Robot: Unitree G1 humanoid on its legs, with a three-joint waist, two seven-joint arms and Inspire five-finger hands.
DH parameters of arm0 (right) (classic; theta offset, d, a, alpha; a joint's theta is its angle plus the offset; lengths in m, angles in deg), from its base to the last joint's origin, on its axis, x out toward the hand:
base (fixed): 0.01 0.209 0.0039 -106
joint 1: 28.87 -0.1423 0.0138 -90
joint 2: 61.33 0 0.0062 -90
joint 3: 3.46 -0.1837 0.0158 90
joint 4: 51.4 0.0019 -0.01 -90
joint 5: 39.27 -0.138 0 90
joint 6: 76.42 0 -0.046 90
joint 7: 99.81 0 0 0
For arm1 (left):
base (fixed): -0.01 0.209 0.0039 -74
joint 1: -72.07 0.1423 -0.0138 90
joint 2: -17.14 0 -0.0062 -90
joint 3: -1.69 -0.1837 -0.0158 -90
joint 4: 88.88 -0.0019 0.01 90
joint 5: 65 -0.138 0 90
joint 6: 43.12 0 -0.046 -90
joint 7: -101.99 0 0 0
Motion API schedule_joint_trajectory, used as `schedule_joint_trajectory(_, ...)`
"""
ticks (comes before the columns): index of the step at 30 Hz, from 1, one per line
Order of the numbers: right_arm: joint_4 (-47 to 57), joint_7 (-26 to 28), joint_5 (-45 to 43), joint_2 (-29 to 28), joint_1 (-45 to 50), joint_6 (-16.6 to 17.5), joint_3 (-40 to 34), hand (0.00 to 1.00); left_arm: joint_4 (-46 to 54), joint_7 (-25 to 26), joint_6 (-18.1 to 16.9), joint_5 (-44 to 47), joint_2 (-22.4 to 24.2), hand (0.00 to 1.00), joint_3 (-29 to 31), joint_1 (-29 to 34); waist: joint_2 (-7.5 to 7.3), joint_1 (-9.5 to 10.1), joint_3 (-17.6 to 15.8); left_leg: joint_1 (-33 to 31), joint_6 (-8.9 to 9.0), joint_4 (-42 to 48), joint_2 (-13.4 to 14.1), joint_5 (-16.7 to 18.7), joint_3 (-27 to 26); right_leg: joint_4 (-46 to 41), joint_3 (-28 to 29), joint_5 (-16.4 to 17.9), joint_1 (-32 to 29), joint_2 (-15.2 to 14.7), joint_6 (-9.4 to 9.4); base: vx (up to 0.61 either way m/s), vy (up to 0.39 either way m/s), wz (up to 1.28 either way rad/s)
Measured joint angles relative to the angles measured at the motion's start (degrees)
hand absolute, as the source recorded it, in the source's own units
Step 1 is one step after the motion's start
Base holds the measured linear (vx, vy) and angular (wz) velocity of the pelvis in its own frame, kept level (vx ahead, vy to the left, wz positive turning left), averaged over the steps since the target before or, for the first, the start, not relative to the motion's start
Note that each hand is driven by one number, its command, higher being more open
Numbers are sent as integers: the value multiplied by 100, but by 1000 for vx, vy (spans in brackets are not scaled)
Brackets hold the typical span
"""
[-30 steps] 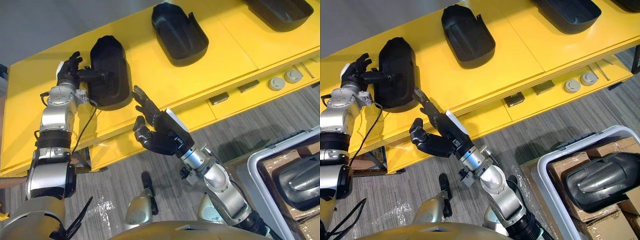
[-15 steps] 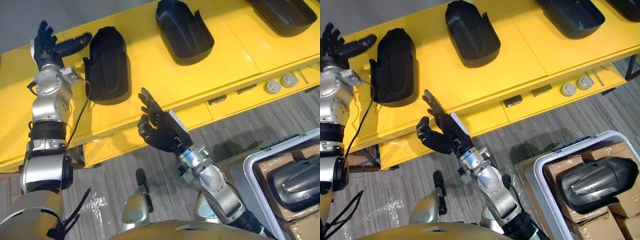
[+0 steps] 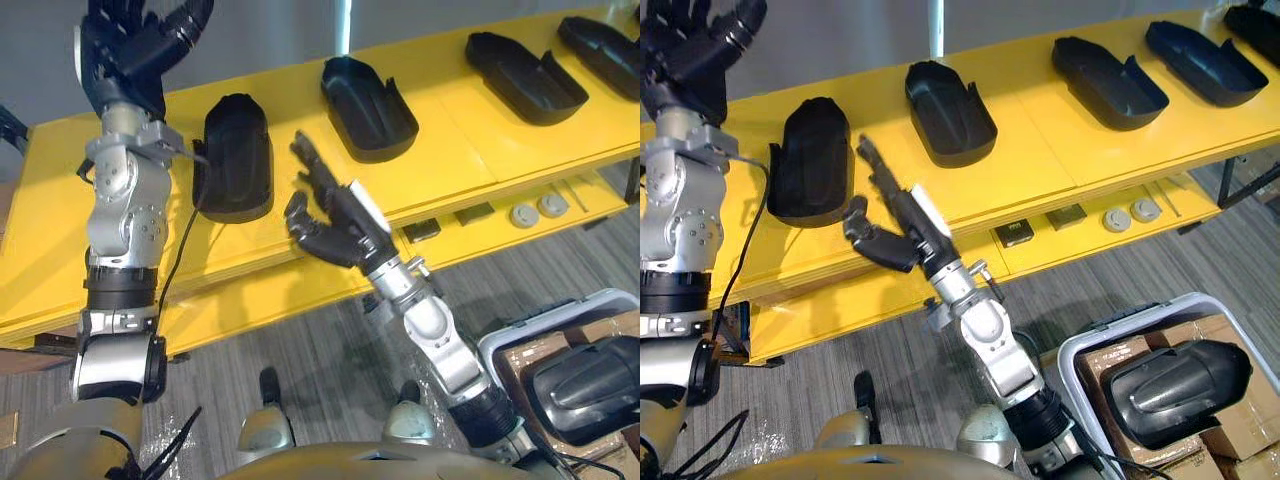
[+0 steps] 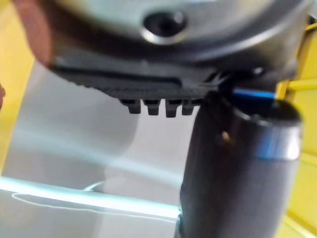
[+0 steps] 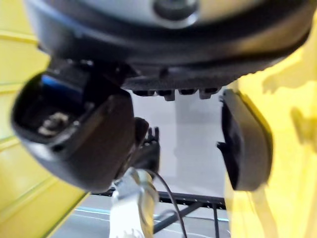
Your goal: Walk over and take three plastic housings, then place them on the shelf
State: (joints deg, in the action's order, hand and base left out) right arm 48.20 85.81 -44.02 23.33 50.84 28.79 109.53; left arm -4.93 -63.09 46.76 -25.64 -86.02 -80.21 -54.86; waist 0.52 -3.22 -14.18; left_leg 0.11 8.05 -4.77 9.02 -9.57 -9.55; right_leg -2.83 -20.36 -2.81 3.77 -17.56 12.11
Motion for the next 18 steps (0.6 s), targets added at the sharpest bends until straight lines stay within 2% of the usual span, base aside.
schedule_joint_trajectory(3, -1, -43, -3, 99, -218, 9, -278, 100, 436, 120, 7, -743, 306, 100, 413, 723, -25, 45, 153, 23, 13, -2, -1, -8, 123, 58, -141, -1, 154, 12, -3, -17, -3, 18)
schedule_joint_trajectory(5, -50, -241, -1, 100, -269, -28, -519, 100, 1189, 132, -39, -1304, 763, 100, 718, 1542, -19, 204, 260, 16, 31, -3, 7, -19, 250, 123, -300, -1, 282, 43, -5, -4, -14, 27)
schedule_joint_trajectory(7, -242, -414, 8, 99, -407, -138, -710, 100, 1723, 129, -136, -1671, 1082, 100, 755, 2227, -26, 364, 333, 7, 49, -3, 9, -31, 365, 200, -432, -1, 376, 74, -5, -16, -21, 33)
schedule_joint_trajectory(8, -466, -521, 30, 99, -587, -286, -826, 100, 2059, 108, -190, -1939, 1314, 100, 752, 2695, -23, 480, 367, 2, 61, -4, 9, -39, 450, 208, -514, 4, 453, 85, -10, -20, -21, 32)
schedule_joint_trajectory(9, -584, -575, 72, 97, -691, -380, -882, 100, 2223, 102, -214, -2062, 1424, 100, 747, 2925, -24, 510, 372, 0, 72, -5, 7, -46, 486, 214, -559, 6, 470, 90, -12, -48, -23, 36)
schedule_joint_trajectory(12, -1292, -854, 222, 115, -1228, -880, -1103, 100, 2726, -176, -247, -2478, 1830, 100, 734, 3852, -11, 823, 431, -135, 87, -10, 11, -88, 726, 293, -809, 27, 565, 153, -44, -63, -15, 35)
schedule_joint_trajectory(15, -2248, -1024, 215, 130, -1883, -1267, -1146, 100, 2745, -505, -248, -2447, 1984, 100, 731, 4356, 1, 1061, 433, -216, 95, -14, -2, -154, 937, 296, -1026, 28, 655, 178, -45, -78, -19, 36)
schedule_joint_trajectory(18, -3024, -1256, 197, 149, -2419, -1384, -1227, 100, 2765, -900, -341, -2433, 2122, 100, 603, 4846, 12, 1297, 426, -315, 100, -12, -47, -201, 1116, 301, -1222, 28, 720, 178, -41, -62, -3, 36)
